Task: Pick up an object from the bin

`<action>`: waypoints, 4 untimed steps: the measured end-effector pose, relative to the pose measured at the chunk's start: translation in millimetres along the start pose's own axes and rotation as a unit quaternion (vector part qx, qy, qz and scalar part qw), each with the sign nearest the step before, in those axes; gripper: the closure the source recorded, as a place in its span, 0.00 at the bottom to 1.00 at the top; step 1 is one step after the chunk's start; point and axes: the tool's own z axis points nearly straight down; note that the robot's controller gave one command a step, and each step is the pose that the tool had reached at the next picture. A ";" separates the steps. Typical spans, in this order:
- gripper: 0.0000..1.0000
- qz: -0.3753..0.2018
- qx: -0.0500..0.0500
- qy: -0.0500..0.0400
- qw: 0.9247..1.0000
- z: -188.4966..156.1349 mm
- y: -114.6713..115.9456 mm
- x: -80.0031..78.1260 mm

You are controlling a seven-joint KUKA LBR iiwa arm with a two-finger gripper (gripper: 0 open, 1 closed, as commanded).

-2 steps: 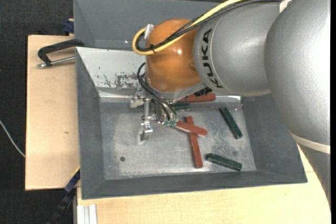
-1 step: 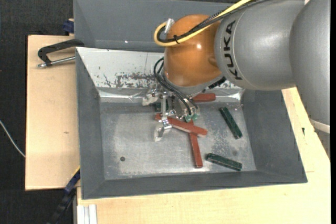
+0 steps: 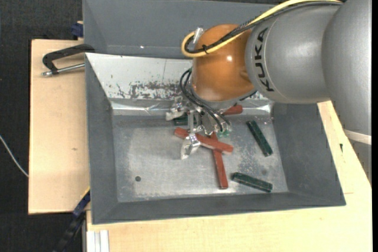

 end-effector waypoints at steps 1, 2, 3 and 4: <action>0.00 -0.003 -0.003 0.006 1.000 18.4 -4.9 0.8; 1.00 -0.072 -0.001 -0.007 0.997 29.3 -89.4 -7.2; 1.00 -0.072 -0.001 -0.007 0.997 29.3 -89.4 -7.2; 1.00 -0.107 0.003 -0.006 0.994 28.9 -79.6 -8.6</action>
Offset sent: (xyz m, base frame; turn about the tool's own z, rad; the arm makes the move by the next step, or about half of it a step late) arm 0.0223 -0.0871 -0.0385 -0.1466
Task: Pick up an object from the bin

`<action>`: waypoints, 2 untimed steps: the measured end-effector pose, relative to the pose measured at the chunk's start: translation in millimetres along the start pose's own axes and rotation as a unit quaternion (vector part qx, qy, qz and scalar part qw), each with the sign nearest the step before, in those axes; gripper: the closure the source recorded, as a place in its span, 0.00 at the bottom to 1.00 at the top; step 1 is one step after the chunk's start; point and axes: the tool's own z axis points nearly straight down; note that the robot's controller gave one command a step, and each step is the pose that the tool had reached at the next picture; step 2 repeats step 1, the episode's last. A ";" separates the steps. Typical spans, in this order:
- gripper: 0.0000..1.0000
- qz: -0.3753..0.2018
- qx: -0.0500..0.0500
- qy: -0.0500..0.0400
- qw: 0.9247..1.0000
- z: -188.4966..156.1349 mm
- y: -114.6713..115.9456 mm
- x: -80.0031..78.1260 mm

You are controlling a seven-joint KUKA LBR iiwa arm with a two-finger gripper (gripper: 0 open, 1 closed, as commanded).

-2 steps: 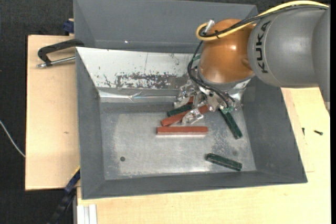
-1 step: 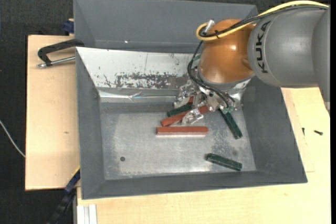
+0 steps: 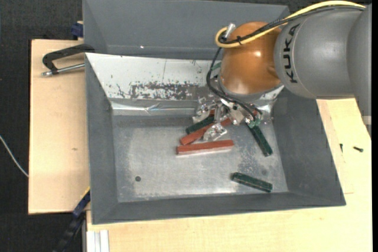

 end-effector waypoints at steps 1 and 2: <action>1.00 -0.059 -0.004 0.003 0.998 -175.4 10.9 4.2; 1.00 -0.059 -0.004 0.003 0.998 -175.4 10.9 4.2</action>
Offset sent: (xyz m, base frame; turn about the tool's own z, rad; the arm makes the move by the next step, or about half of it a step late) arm 0.0000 0.0000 0.0000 0.0000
